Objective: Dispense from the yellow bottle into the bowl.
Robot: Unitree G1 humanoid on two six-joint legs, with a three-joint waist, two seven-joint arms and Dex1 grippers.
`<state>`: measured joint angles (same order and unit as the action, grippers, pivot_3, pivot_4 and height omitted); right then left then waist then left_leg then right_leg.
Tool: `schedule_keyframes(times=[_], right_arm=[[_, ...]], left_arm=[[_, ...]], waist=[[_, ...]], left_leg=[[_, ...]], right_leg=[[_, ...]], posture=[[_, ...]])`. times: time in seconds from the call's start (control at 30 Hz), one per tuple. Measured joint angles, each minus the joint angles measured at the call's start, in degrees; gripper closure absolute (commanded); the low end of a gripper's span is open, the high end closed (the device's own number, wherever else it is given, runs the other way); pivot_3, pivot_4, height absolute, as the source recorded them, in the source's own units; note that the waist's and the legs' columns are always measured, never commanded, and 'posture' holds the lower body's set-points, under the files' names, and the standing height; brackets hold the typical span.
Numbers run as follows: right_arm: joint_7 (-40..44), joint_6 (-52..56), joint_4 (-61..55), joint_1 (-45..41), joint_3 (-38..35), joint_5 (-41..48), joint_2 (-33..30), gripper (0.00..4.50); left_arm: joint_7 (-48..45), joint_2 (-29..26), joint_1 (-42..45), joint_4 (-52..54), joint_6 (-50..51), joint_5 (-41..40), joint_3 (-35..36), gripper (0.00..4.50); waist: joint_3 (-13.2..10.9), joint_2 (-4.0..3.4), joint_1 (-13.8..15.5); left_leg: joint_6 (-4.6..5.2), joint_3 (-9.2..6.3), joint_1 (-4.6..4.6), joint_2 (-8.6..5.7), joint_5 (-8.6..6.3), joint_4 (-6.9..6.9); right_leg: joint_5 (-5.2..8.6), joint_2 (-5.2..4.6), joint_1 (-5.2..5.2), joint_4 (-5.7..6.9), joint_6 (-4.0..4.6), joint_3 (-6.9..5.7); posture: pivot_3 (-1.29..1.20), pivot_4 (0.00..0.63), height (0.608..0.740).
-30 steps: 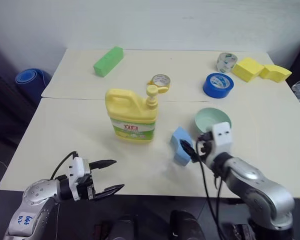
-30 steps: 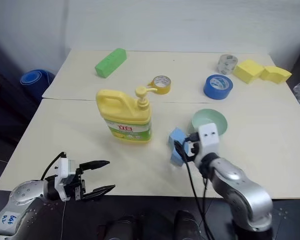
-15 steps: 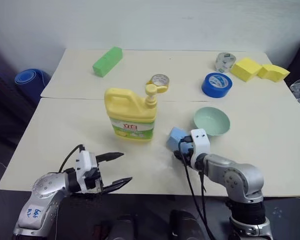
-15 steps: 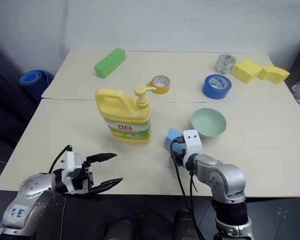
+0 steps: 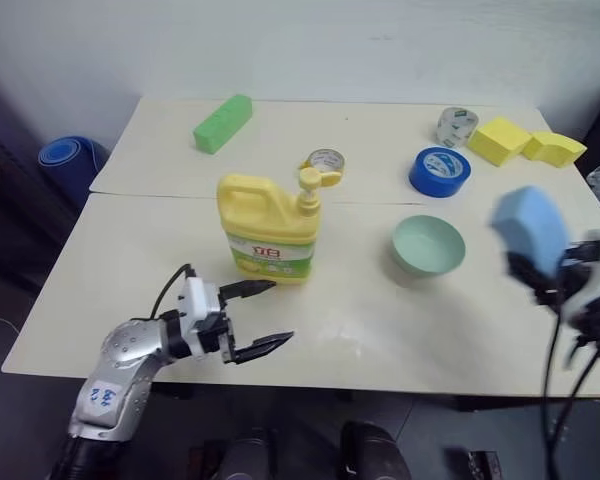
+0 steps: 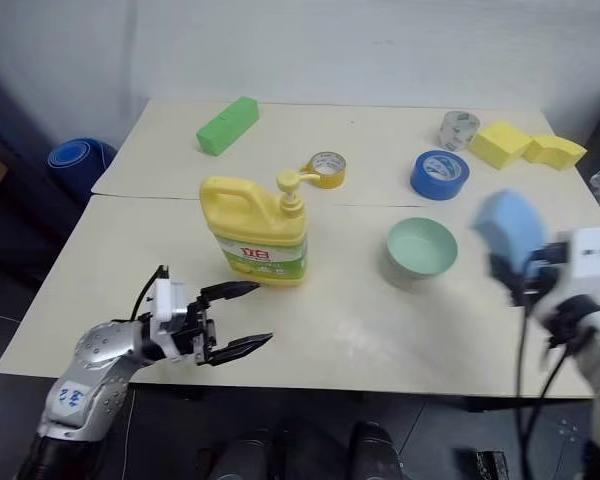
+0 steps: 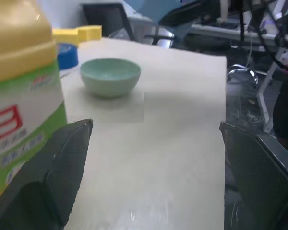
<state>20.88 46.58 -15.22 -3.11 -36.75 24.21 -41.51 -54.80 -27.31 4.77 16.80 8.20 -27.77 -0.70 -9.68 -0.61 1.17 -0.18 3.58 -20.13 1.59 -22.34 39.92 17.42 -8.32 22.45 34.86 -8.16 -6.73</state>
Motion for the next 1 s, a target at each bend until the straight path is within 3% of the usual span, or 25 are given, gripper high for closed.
schedule_keyframes(times=[0.07, 0.27, 0.37, 0.5, 0.67, 0.83, 0.97, 1.0], right_arm=[[-0.2, -6.2, 12.6, -1.4, 1.4, -5.3, -3.3, 1.95], [7.9, -22.7, 40.0, -10.8, 12.4, -12.0, -5.9, 0.03], [10.3, -29.1, 46.6, -14.2, 14.3, -14.0, -8.9, 0.03], [17.9, -34.5, 43.9, -14.5, 13.8, -12.0, -11.6, 0.03], [27.4, -32.8, 24.9, -9.7, 16.4, -4.2, -8.3, 0.03], [24.9, -30.2, 15.3, -11.0, 25.8, -4.1, 1.2, 0.03], [21.9, -31.6, 20.8, -15.1, 33.1, -10.2, 5.0, 0.03], [21.5, -31.5, 23.0, -16.6, 34.1, -11.3, 5.8, 0.2]], left_arm=[[0.0, 0.6, 1.0, -0.3, 0.2, 0.0, -0.7, 0.0], [-1.5, -0.3, 3.0, -2.4, 0.5, 0.0, -1.0, 0.0], [-1.6, -0.5, 3.7, -3.3, 0.5, 0.0, -0.4, 0.0], [-1.4, -0.7, 3.5, -3.9, 0.4, 0.1, 0.1, 0.0], [-1.3, -0.9, 3.5, -4.5, -0.5, 0.8, 0.5, 0.0], [-1.7, -1.2, 4.1, -5.8, -0.6, 0.8, 0.6, 0.0], [-2.0, -1.3, 4.8, -6.1, -0.4, 0.8, 0.6, 0.0], [-2.0, -1.4, 5.2, -6.2, -0.1, 0.9, 0.6, 0.0]], waist=[[0.0, 0.0, -0.1], [0.0, -0.23, -1.7], [0.0, -0.42, -1.3], [0.0, -0.37, -1.1], [0.0, -0.37, -1.1], [0.0, -0.36, -1.2], [0.0, -0.36, -0.5], [0.0, -0.35, -0.5]], left_leg=[[0.02, 0.07, 0.04, 0.0, 0.01, -0.02], [0.01, 0.12, 0.05, 0.05, 0.02, -0.1], [0.01, 0.09, 0.01, 0.05, 0.02, -0.04], [0.01, 0.01, -0.04, 0.06, 0.02, 0.03], [0.01, -0.06, -0.02, 0.09, 0.02, 0.04], [0.0, -0.08, -0.03, 0.08, 0.02, 0.06], [0.0, -0.13, -0.11, 0.01, 0.02, 0.12], [0.0, -0.13, -0.1, 0.02, 0.02, 0.12]], right_leg=[[0.0, 0.0, 0.04, 0.07, 0.0, 0.05], [0.0, 0.04, 0.12, 0.15, 0.0, 0.05], [-0.01, 0.02, 0.12, 0.12, -0.02, 0.05], [-0.02, 0.02, 0.08, 0.1, -0.03, -0.03], [-0.02, 0.03, 0.06, 0.13, -0.04, -0.08], [-0.02, 0.03, 0.06, 0.15, -0.03, -0.1], [-0.03, 0.0, 0.07, 0.1, -0.06, -0.1], [-0.03, 0.0, 0.06, 0.11, -0.06, -0.12]], posture=[[0.0, 0.15, 0.74], [0.0, 0.15, 0.74], [0.0, 0.15, 0.74], [0.0, 0.15, 0.74], [0.0, 0.15, 0.74], [0.0, 0.15, 0.74], [0.0, 0.15, 0.74], [0.0, 0.15, 0.74]])
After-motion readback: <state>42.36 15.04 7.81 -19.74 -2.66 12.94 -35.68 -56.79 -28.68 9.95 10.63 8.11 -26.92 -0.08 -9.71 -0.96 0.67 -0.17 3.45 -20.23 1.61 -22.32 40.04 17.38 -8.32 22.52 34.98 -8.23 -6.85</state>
